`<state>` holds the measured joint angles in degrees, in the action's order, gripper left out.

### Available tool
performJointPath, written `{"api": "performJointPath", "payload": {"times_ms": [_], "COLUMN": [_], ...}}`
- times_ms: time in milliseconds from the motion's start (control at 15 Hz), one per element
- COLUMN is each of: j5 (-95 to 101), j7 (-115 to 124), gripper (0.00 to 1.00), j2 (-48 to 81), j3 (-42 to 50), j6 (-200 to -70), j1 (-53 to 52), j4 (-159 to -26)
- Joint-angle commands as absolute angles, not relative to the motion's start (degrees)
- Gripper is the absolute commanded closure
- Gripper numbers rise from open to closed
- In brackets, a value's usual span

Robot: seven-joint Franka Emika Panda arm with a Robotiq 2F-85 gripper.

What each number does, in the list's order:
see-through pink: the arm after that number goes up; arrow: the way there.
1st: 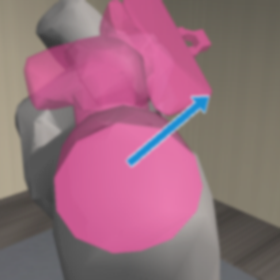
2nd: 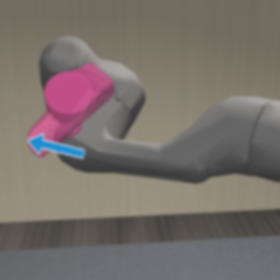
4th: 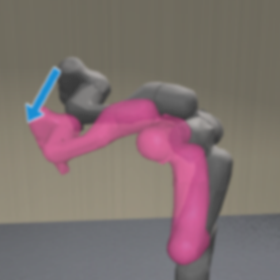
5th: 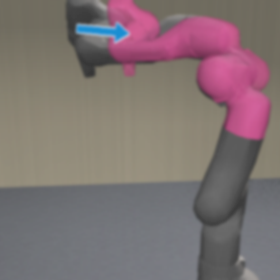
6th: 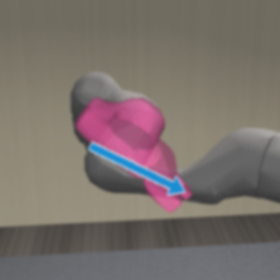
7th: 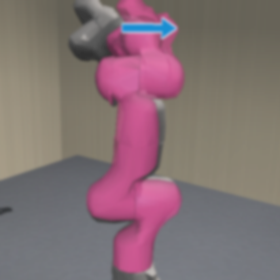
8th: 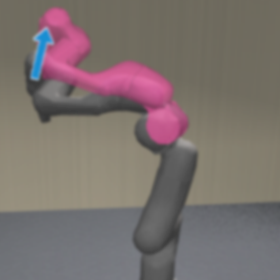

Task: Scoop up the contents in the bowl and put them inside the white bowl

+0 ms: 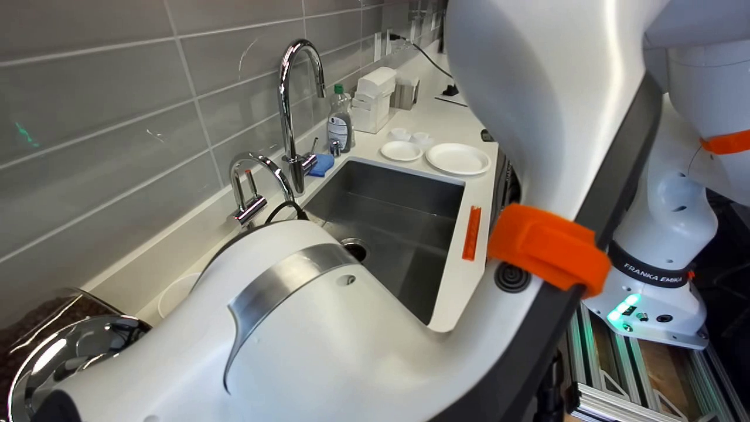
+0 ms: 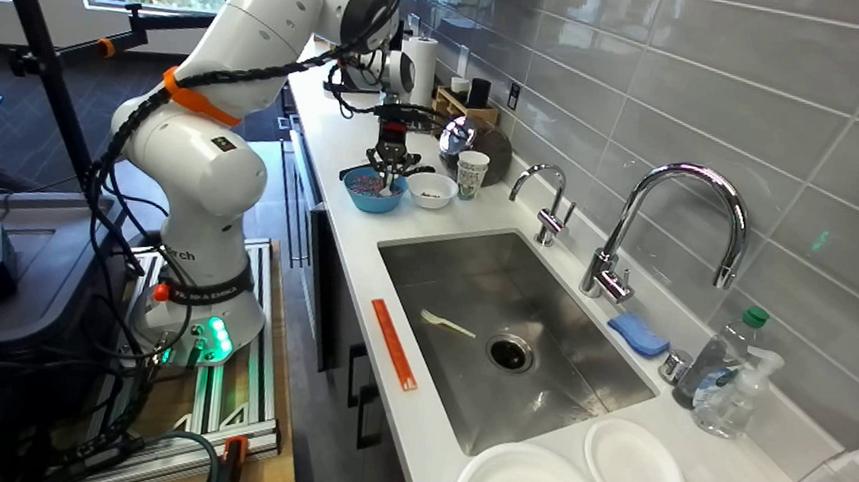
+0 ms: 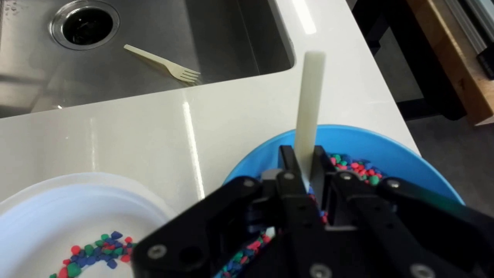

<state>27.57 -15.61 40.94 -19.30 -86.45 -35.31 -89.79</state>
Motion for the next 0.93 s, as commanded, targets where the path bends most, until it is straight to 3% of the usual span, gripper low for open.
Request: {"api": "performJointPath", "payload": {"times_ms": [0,867], "j5": [27.4,25.7], "j7": [-13.9,-10.6], "gripper": [0.97,0.97], "j2": [42.6,40.2], "j3": [-18.6,-18.1], "j6": [-88.0,-95.9], "j1": [-36.0,-34.4], "j4": [-88.4,-92.3]}}
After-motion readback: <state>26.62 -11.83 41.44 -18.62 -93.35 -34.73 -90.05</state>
